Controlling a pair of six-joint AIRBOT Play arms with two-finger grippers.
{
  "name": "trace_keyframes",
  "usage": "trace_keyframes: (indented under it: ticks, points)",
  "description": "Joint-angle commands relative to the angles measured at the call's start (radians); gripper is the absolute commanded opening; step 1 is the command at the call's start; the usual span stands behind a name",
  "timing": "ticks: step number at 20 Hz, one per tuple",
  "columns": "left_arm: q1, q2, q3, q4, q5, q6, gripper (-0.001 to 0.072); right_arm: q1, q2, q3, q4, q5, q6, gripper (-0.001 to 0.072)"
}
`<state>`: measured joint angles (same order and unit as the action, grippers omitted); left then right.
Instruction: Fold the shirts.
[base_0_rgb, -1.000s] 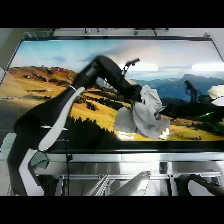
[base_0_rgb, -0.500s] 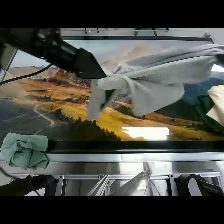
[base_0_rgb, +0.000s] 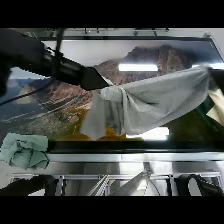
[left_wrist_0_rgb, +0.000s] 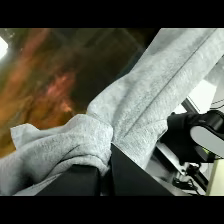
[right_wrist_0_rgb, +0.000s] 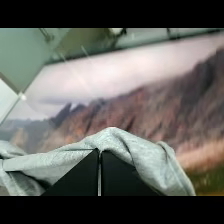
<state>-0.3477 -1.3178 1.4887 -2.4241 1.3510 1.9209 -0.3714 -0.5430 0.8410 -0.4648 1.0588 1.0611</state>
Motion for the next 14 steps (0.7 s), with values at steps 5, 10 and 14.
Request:
trace_keyframes:
  ticks: [5,10,14]
  points:
    - [0.011,-0.308,-0.067,-0.013,-0.180,0.032,0.0712,-0.015,-0.393,-0.193,-0.052,-0.360,-0.212,0.0058]
    - [0.122,-0.332,-0.134,-0.009,0.115,-0.018,0.0715,-0.166,-0.579,-0.099,-0.056,-0.180,-0.150,0.0499]
    - [0.172,-0.226,-0.392,-0.001,0.102,-0.001,0.0715,-0.175,-0.672,-0.103,-0.150,-0.007,-0.037,0.0498]
